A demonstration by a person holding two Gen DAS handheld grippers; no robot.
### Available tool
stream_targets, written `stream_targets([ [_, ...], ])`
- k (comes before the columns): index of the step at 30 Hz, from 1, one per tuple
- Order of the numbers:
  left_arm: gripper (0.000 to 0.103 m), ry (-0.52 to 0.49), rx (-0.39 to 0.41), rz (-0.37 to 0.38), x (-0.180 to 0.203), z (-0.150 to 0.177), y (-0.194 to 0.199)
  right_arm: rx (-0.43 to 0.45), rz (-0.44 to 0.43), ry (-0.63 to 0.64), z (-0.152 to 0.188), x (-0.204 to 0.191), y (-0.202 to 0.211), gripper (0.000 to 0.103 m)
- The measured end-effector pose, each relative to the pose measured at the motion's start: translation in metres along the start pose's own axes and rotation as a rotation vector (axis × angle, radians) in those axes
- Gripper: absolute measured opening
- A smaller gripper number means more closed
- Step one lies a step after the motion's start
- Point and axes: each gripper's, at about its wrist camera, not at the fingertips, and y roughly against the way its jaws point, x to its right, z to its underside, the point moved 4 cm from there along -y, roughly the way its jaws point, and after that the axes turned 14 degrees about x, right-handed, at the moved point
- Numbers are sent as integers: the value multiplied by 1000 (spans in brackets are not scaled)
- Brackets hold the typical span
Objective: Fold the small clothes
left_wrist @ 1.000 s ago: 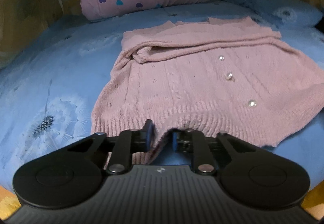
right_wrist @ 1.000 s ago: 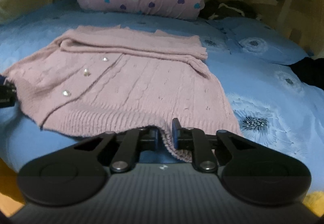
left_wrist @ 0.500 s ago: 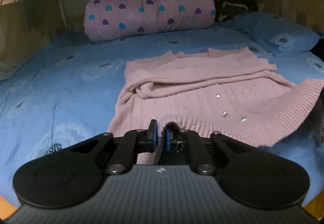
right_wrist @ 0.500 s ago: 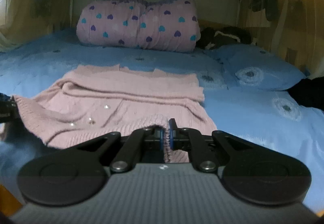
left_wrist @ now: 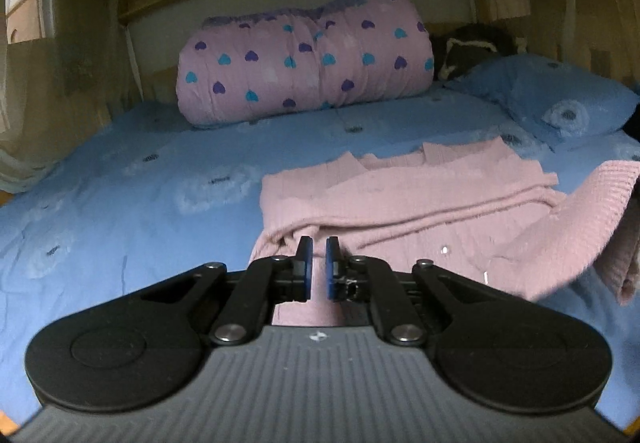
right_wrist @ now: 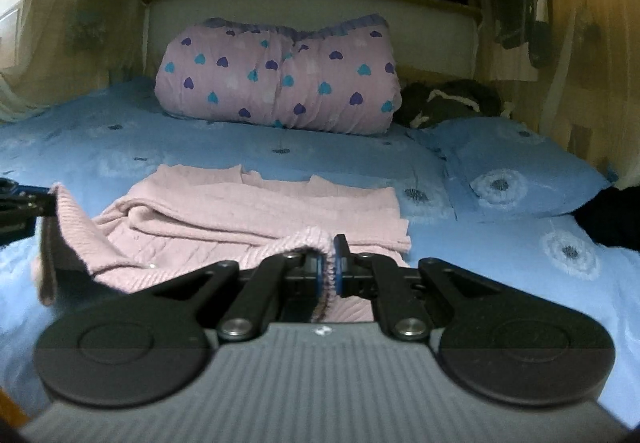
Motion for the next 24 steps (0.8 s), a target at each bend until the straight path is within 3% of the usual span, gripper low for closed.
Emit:
stream_targets([
  [7,7,4,28,-30,-2,-13,-3,22,-17,16,-11,-6,-8,8],
  [18,9,-11,-160,124,-3,22,12,24,-32,14,-16,-9,-14,8],
  [20,16,9,-192,162,-2,29,16,21,-31,10,-15,-9,-13,8],
  [22,39,11,-202,188,1,33,22,16,-32,5,-15,-8,-13,8],
  [23,59,6,-199,198,4,34,25,14,-32,4,-15,-7,-13,8],
  [24,72,-4,-193,211,6,35,29,12,-33,3,-15,-6,-14,8],
])
